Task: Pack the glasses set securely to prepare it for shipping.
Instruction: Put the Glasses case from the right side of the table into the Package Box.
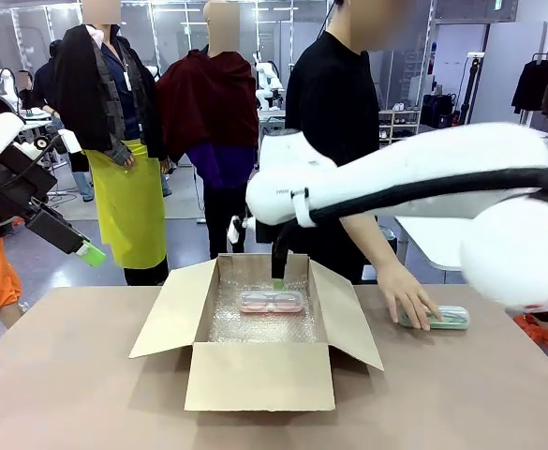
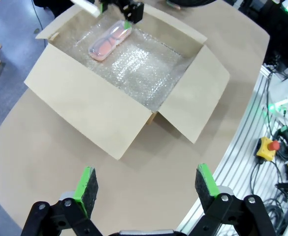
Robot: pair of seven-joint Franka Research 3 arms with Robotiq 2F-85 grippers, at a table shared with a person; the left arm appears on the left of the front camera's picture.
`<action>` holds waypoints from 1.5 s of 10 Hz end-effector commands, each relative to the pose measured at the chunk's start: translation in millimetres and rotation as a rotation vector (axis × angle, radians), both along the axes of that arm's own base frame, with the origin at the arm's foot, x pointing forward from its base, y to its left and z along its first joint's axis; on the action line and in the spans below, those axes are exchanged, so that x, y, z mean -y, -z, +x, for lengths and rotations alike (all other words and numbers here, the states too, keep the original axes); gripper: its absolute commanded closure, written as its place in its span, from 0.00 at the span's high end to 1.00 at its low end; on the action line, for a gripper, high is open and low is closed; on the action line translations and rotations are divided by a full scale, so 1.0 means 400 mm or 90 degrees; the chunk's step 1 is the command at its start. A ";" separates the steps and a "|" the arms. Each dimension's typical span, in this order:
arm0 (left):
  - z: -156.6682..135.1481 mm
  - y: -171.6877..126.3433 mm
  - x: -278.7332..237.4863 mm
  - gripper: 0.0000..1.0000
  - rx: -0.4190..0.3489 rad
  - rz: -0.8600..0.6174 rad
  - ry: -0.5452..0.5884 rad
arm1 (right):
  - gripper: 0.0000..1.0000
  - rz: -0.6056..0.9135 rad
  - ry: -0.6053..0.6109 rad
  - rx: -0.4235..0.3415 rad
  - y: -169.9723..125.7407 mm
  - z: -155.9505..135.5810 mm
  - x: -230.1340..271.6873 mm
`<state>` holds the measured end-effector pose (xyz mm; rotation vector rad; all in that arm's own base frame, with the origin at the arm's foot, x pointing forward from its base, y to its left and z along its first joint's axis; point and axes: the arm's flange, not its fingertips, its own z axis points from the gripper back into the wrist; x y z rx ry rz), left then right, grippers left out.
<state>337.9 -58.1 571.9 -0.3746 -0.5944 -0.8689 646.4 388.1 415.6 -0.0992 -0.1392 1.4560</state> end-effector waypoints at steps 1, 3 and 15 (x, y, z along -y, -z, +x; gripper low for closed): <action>-0.003 -0.003 -0.004 1.00 0.000 -0.009 0.011 | 1.00 0.030 0.080 -0.019 -0.049 -0.130 0.041; -0.003 -0.003 -0.004 1.00 0.000 -0.009 0.011 | 1.00 0.024 0.133 -0.008 -0.059 -0.159 0.059; -0.003 -0.003 -0.004 1.00 0.000 -0.009 0.011 | 1.00 0.178 0.788 -0.002 -0.022 -0.552 0.796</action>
